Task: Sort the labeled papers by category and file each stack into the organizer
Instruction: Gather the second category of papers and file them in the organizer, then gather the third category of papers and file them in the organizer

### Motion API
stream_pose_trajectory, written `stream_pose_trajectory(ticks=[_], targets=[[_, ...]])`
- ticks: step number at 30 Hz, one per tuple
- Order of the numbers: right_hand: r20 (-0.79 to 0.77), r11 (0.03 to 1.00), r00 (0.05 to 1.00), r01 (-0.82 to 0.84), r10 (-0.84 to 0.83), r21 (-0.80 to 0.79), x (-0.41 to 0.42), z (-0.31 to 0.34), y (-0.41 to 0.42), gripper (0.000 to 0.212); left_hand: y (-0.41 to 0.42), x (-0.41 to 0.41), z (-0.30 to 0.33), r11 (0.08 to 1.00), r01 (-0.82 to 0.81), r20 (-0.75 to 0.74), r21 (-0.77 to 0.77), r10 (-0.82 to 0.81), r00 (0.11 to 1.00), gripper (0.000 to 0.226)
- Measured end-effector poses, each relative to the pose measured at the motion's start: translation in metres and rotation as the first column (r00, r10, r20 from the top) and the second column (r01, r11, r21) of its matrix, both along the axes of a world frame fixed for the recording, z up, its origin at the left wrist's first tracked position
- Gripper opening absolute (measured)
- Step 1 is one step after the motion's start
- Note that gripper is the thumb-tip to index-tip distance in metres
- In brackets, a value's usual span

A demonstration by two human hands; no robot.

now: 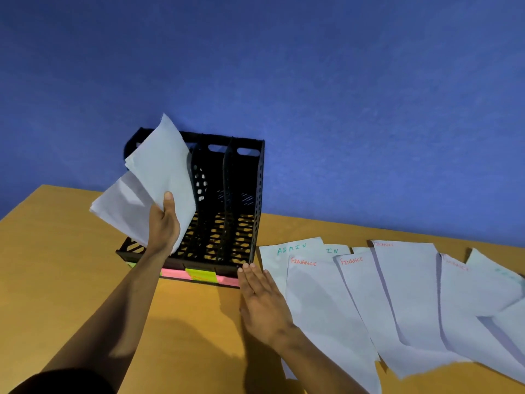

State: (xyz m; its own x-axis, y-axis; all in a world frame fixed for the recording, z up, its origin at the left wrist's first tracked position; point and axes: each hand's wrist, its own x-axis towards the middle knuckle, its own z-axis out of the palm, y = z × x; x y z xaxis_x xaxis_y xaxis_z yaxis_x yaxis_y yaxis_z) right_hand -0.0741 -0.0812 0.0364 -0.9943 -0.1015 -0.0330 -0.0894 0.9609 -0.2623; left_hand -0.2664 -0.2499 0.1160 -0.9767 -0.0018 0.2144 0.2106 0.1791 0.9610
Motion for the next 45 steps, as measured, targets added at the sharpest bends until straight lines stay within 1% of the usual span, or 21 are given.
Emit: stream_pose_trajectory(ticks=[2, 3, 5, 6, 7, 10, 13, 16, 18, 20, 21, 23, 26, 28, 30, 33, 36, 38, 40, 42, 45], targets=[[-0.002, 1.000, 1.000, 0.009, -0.009, 0.003, 0.002, -0.002, 0.001, 0.078, 0.005, -0.002, -0.014, 0.999, -0.038, 0.071, -0.011, 0.039, 0.997, 0.028], [-0.004, 1.000, 1.000, 0.009, -0.009, 0.002, 0.002, -0.002, 0.001, 0.078, 0.007, -0.002, -0.019, 0.998, -0.058, 0.100, -0.031, 0.061, 0.993, 0.029], [-0.003, 1.000, 1.000, 0.005, -0.005, 0.002, 0.003, -0.004, 0.001, 0.079, 0.009, -0.005, -0.032, 0.991, -0.084, 0.118, -0.106, 0.096, 0.988, 0.049], [-0.001, 1.000, 1.000, 0.003, -0.003, 0.002, 0.003, -0.005, 0.002, 0.080, 0.009, -0.005, -0.037, 0.985, -0.099, 0.111, -0.140, 0.115, 0.987, 0.050], [0.002, 1.000, 1.000, 0.003, -0.003, 0.001, 0.003, -0.006, 0.002, 0.081, 0.008, -0.007, -0.042, 0.979, -0.114, 0.104, -0.167, 0.132, 0.986, 0.048], [-0.004, 1.000, 1.000, 0.002, -0.002, -0.005, 0.004, -0.009, 0.003, 0.082, 0.005, -0.006, -0.052, 0.966, -0.148, 0.122, -0.214, 0.176, 0.977, 0.025], [-0.012, 1.000, 1.000, -0.003, 0.003, -0.012, 0.005, -0.011, 0.005, 0.081, 0.005, -0.001, -0.058, 0.955, -0.176, 0.115, -0.237, 0.208, 0.971, 0.022], [0.001, 1.000, 1.000, -0.023, 0.023, -0.017, 0.005, -0.013, 0.008, 0.078, 0.007, 0.012, -0.052, 0.957, -0.233, 0.033, -0.175, 0.242, 0.970, 0.035], [0.004, 0.999, 0.999, -0.034, 0.034, -0.042, 0.007, -0.014, 0.012, 0.075, 0.008, 0.026, -0.049, 0.943, -0.300, -0.033, -0.144, 0.298, 0.954, 0.055], [-0.003, 0.997, 1.000, -0.022, 0.021, -0.078, 0.013, -0.017, 0.017, 0.074, 0.014, 0.046, -0.047, 0.873, -0.420, -0.154, -0.247, 0.392, 0.907, 0.067], [-0.003, 0.995, 1.000, -0.004, 0.003, -0.104, 0.017, -0.019, 0.020, 0.072, 0.017, 0.059, -0.047, 0.830, -0.465, -0.251, -0.310, 0.400, 0.881, 0.066], [0.016, 0.987, 0.998, 0.063, -0.061, -0.149, 0.033, -0.027, 0.029, 0.069, 0.029, 0.084, -0.048, 0.803, -0.473, -0.430, -0.364, 0.305, 0.850, 0.057], [0.104, 0.976, 0.985, 0.154, -0.139, -0.156, 0.068, -0.041, 0.048, 0.067, 0.052, 0.121, -0.053, 0.867, -0.316, -0.466, -0.385, 0.113, 0.878, 0.042], [0.144, 0.967, 0.975, 0.193, -0.170, -0.164, 0.095, -0.050, 0.063, 0.069, 0.068, 0.146, -0.064, 0.891, -0.179, -0.420, -0.418, -0.015, 0.907, 0.033], [0.164, 0.960, 0.967, 0.224, -0.198, -0.166, 0.123, -0.057, 0.075, 0.076, 0.081, 0.168, -0.077, 0.892, 0.028, -0.283, -0.451, -0.173, 0.944, 0.026], [0.183, 0.928, 0.939, 0.324, -0.292, -0.184, 0.163, -0.066, 0.091, 0.083, 0.101, 0.193, -0.101, 0.806, 0.352, 0.045, -0.476, -0.378, 0.925, 0.026], [0.208, 0.893, 0.900, 0.419, -0.384, -0.165, 0.187, -0.069, 0.101, 0.075, 0.121, 0.212, -0.119, 0.741, 0.519, 0.396, -0.426, -0.363, 0.843, 0.036], [0.250, 0.875, 0.862, 0.475, -0.441, -0.094, 0.196, -0.070, 0.107, 0.070, 0.133, 0.219, -0.125, 0.748, 0.570, 0.573, -0.340, -0.316, 0.756, 0.042], [0.253, 0.854, 0.838, 0.515, -0.484, -0.072, 0.201, -0.069, 0.111, 0.067, 0.141, 0.224, -0.127, 0.777, 0.571, 0.683, -0.265, -0.266, 0.680, 0.044], [0.217, 0.826, 0.831, 0.546, -0.512, -0.141, 0.208, -0.064, 0.115, 0.065, 0.148, 0.226, -0.127, 0.817, 0.522, 0.718, -0.244, -0.209, 0.664, 0.041], [0.103, 0.768, 0.832, 0.545, -0.545, -0.336, 0.215, -0.056, 0.119, 0.060, 0.153, 0.226, -0.124, 0.857, 0.459, 0.707, -0.234, -0.174, 0.686, 0.038]])
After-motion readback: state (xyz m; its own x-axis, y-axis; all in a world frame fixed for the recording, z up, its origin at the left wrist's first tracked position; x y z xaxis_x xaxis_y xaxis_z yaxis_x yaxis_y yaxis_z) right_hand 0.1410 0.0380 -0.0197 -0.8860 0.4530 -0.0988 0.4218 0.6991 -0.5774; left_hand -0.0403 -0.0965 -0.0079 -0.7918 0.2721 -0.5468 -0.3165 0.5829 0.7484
